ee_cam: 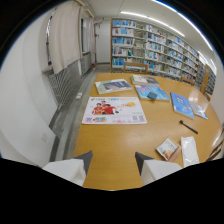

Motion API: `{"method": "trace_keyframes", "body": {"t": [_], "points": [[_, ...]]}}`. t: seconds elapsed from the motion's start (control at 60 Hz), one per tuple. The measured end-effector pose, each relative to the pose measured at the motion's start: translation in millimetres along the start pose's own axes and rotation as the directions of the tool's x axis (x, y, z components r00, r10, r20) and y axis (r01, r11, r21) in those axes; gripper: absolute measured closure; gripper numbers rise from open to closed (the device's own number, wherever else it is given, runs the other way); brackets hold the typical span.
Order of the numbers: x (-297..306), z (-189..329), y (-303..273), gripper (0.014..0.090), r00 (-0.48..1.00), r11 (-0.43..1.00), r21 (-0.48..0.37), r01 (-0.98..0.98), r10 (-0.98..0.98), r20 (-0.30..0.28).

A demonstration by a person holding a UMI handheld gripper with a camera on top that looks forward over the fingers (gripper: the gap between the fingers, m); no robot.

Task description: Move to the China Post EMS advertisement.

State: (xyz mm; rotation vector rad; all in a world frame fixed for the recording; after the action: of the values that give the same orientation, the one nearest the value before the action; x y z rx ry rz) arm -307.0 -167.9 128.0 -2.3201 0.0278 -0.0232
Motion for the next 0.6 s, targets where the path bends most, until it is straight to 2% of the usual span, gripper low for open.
{"method": "trace_keyframes", "body": {"t": [0.3,0.6], "points": [[1,32,-23,0.0202,1.0,1.0,0.013,0.0,0.0,-0.014],[7,110,-61,0.0202,1.0,1.0,0.021,0.016,-0.016,-0.002]]}}
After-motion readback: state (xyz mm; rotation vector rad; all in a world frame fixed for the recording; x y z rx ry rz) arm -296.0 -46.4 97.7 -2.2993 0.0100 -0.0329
